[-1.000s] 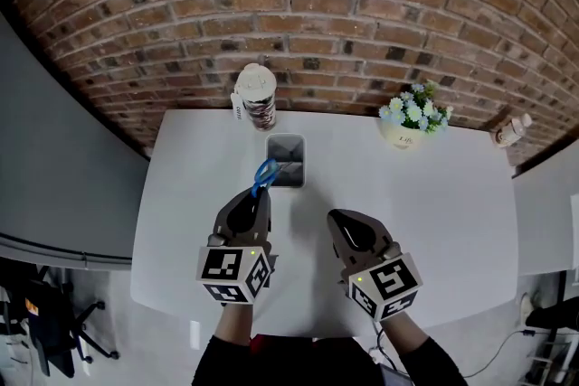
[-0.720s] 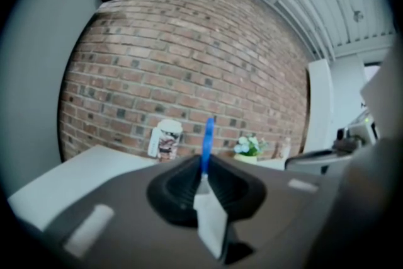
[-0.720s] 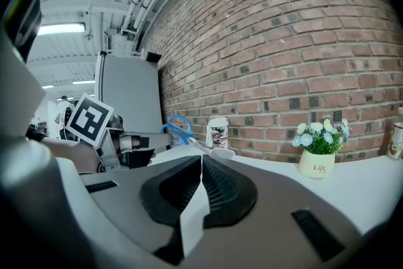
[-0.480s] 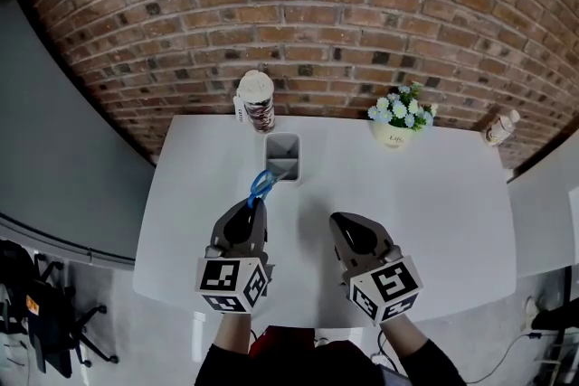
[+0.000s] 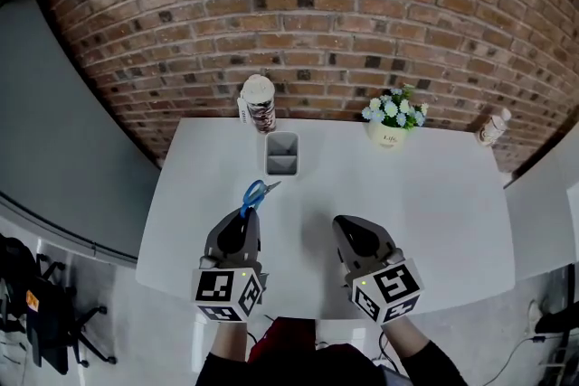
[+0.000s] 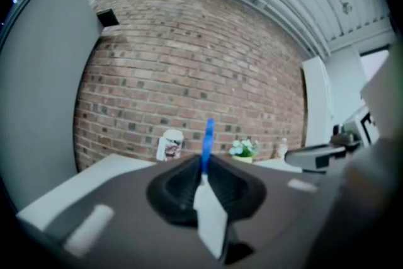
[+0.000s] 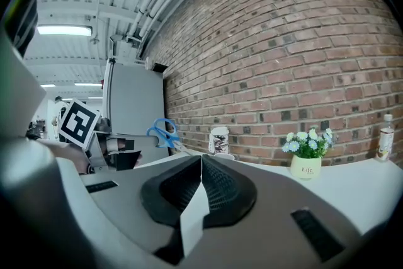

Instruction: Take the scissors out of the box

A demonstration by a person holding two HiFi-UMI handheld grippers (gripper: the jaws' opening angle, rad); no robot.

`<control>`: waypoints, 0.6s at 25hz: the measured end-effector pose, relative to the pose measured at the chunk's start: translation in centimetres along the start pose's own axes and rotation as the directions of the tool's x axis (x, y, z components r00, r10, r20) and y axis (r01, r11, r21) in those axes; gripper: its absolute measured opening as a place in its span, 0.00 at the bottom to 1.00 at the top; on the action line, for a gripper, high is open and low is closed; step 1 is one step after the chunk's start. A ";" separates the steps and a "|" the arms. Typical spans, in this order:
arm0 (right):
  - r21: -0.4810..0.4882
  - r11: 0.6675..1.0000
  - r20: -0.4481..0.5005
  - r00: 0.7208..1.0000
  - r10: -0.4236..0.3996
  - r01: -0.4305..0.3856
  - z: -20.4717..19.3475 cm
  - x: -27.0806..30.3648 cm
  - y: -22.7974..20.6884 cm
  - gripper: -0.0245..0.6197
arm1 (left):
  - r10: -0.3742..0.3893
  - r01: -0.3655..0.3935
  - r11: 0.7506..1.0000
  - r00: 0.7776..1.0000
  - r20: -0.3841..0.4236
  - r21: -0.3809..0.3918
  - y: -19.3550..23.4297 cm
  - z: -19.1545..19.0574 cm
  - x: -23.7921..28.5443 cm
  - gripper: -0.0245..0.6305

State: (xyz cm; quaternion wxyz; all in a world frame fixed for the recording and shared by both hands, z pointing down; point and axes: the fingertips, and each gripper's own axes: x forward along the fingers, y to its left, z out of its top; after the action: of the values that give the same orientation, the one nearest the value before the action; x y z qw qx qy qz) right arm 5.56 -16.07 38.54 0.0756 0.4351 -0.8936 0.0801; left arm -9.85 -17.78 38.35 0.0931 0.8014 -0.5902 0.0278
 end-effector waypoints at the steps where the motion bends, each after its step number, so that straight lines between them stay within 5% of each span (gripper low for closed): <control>1: -0.002 1.000 0.004 1.000 0.003 -0.003 0.0 -0.3 0.1 0.05 | 0.003 -0.003 1.000 1.000 0.002 0.002 -0.2 0.0 -0.4 0.08; 15: -0.035 0.999 0.051 0.998 0.025 -0.023 0.3 -5.9 3.7 0.05 | 0.039 -0.040 0.999 0.999 0.032 0.027 -2.0 -0.6 -8.2 0.08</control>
State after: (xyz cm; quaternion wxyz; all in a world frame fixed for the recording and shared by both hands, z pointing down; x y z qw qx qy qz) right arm 6.27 -9.36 36.72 0.0591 0.4248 -0.9017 0.0546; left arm -10.33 -9.40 37.46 0.0720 0.7911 -0.6069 0.0252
